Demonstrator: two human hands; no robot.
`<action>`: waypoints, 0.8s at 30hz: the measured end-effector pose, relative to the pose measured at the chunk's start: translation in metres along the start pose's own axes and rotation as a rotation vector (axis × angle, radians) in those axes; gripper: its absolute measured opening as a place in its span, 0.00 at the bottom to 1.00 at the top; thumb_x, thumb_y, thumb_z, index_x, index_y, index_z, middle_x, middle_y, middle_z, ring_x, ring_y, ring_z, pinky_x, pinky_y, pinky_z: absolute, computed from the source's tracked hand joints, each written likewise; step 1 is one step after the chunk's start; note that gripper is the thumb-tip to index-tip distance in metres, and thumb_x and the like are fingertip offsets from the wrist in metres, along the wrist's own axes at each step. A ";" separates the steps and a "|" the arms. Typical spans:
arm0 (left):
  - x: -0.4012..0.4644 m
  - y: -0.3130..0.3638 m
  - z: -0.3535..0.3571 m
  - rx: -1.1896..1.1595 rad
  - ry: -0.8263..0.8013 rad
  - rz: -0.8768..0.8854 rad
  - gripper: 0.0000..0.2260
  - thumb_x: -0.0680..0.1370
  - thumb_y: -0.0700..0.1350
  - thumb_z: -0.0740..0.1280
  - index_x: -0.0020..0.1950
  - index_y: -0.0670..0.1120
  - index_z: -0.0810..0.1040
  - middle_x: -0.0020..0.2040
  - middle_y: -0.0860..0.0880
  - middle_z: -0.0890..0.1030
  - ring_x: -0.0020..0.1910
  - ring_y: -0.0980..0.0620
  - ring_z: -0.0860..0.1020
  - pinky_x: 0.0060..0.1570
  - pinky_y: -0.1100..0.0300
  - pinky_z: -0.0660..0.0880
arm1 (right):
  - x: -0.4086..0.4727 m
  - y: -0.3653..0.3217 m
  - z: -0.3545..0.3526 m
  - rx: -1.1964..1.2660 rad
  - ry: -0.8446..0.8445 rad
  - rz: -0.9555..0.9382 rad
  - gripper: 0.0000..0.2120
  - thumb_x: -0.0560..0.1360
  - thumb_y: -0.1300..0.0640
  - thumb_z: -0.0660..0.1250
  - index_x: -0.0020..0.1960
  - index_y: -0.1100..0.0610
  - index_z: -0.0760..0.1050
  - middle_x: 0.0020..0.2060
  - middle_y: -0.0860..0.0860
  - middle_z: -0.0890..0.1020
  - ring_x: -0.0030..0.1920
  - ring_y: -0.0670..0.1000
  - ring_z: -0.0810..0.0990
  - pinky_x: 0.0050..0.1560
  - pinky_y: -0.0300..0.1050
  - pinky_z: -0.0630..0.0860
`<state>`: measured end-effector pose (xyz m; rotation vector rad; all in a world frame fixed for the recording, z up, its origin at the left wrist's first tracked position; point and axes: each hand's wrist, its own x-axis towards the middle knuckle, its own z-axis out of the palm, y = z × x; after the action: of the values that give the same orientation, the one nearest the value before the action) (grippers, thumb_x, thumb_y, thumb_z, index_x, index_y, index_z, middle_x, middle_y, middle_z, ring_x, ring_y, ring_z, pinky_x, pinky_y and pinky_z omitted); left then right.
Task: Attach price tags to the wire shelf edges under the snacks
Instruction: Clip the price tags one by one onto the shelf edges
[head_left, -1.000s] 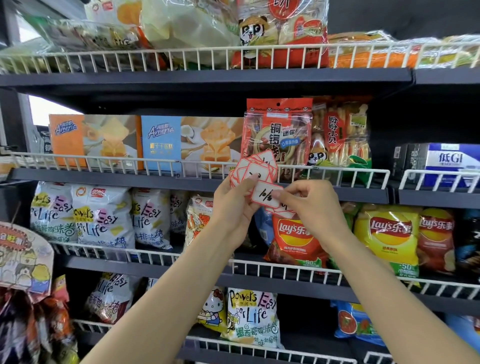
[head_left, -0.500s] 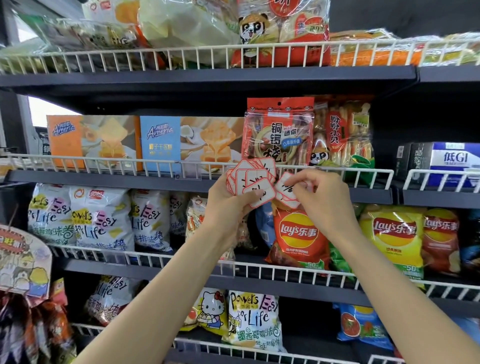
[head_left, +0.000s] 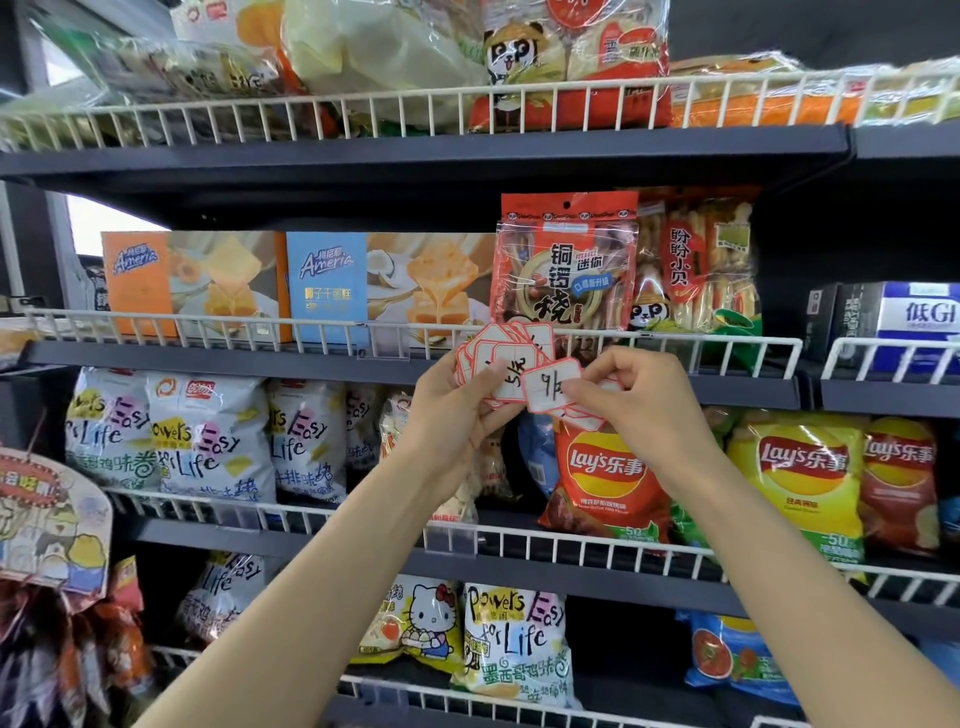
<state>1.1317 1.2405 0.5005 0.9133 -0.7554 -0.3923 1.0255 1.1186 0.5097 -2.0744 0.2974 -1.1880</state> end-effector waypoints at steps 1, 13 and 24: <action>0.000 0.001 -0.002 0.006 0.016 0.004 0.07 0.78 0.36 0.63 0.54 0.43 0.75 0.51 0.43 0.82 0.44 0.51 0.83 0.39 0.63 0.81 | 0.000 0.002 -0.002 0.028 0.027 0.018 0.07 0.70 0.58 0.72 0.35 0.53 0.76 0.36 0.54 0.83 0.39 0.55 0.82 0.43 0.54 0.79; -0.004 0.003 -0.001 0.086 0.003 0.028 0.14 0.73 0.30 0.68 0.56 0.41 0.75 0.48 0.44 0.83 0.44 0.50 0.83 0.44 0.59 0.81 | -0.007 -0.012 0.006 -0.081 -0.030 -0.087 0.06 0.74 0.53 0.67 0.40 0.50 0.81 0.36 0.39 0.80 0.36 0.41 0.79 0.35 0.32 0.71; -0.007 0.001 -0.008 0.133 0.019 0.068 0.07 0.77 0.38 0.65 0.55 0.42 0.76 0.48 0.44 0.84 0.45 0.49 0.83 0.43 0.59 0.81 | -0.011 -0.011 0.008 0.089 -0.160 0.072 0.05 0.72 0.62 0.71 0.43 0.53 0.79 0.40 0.50 0.84 0.34 0.41 0.81 0.29 0.31 0.73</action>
<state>1.1327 1.2498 0.4955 1.0120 -0.8002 -0.2754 1.0243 1.1363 0.5076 -2.0494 0.2372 -0.9690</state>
